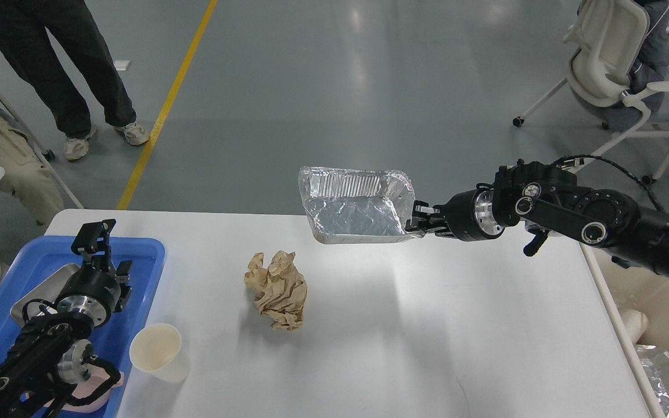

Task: Tidy desktop

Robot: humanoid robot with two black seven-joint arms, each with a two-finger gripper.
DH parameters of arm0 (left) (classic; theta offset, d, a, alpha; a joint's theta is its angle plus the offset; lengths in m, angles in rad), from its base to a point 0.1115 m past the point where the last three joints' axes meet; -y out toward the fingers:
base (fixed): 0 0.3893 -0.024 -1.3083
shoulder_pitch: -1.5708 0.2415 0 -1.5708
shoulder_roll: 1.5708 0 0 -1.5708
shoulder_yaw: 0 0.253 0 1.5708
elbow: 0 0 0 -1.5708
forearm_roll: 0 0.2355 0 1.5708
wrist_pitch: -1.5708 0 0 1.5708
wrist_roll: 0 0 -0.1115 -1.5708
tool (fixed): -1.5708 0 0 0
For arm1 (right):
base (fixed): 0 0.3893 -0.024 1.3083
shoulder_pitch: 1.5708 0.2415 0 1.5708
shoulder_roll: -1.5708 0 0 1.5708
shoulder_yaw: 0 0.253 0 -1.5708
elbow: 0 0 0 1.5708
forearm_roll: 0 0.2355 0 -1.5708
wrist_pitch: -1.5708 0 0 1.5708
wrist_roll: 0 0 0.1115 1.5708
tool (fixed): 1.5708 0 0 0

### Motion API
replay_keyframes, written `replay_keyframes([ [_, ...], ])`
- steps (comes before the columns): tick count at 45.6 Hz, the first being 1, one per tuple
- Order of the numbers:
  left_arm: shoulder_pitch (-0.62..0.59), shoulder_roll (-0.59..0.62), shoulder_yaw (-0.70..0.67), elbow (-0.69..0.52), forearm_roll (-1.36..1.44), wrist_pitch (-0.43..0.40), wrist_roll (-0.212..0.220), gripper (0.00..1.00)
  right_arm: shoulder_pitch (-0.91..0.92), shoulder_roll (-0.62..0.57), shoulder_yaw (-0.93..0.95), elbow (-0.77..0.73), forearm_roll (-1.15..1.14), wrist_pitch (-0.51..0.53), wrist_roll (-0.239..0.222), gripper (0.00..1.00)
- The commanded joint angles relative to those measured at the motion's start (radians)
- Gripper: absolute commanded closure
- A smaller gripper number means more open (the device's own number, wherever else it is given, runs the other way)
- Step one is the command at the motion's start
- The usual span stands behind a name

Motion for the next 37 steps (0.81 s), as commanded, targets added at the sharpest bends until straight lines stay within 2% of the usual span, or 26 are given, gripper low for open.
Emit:
replay_keyframes([
  [1, -0.003, 0.002, -0.005, -0.002, -0.005, 0.016, 0.0, 0.03, 0.0, -0.004, 0.001, 0.001, 0.0, -0.007, -0.001, 1.0],
  [7, -0.005, 0.038, 0.001, -0.04, -0.015, 0.008, 0.037, 0.03, 0.0, -0.006, 0.003, 0.003, 0.0, -0.007, -0.001, 1.0],
  [14, -0.003, 0.155, 0.029, -0.162, -0.018, 0.01, 0.132, 0.03, 0.0, -0.004, 0.003, 0.001, 0.0, -0.007, 0.001, 1.0],
  [18, -0.005, 0.313, 0.11, -0.259, -0.019, 0.012, 0.167, 0.03, -0.002, -0.001, 0.003, 0.001, 0.0, -0.007, 0.002, 1.0],
  [25, -0.001, 0.61, 0.236, -0.371, -0.024, 0.004, 0.192, 0.03, -0.01, 0.006, 0.001, 0.0, 0.0, -0.007, 0.004, 1.0],
  [30, -0.006, 0.849, 0.381, -0.446, -0.025, 0.001, 0.195, 0.03, -0.011, 0.02, 0.001, -0.002, 0.0, -0.007, 0.004, 1.0],
  [33, -0.006, 0.977, 0.414, -0.479, -0.024, -0.011, 0.192, 0.03, -0.013, 0.025, 0.001, -0.002, 0.0, -0.007, 0.004, 1.0],
  [37, -0.008, 1.124, 0.414, -0.486, -0.024, -0.077, 0.186, 0.03, -0.014, 0.032, 0.001, -0.003, 0.0, -0.007, 0.004, 1.0],
])
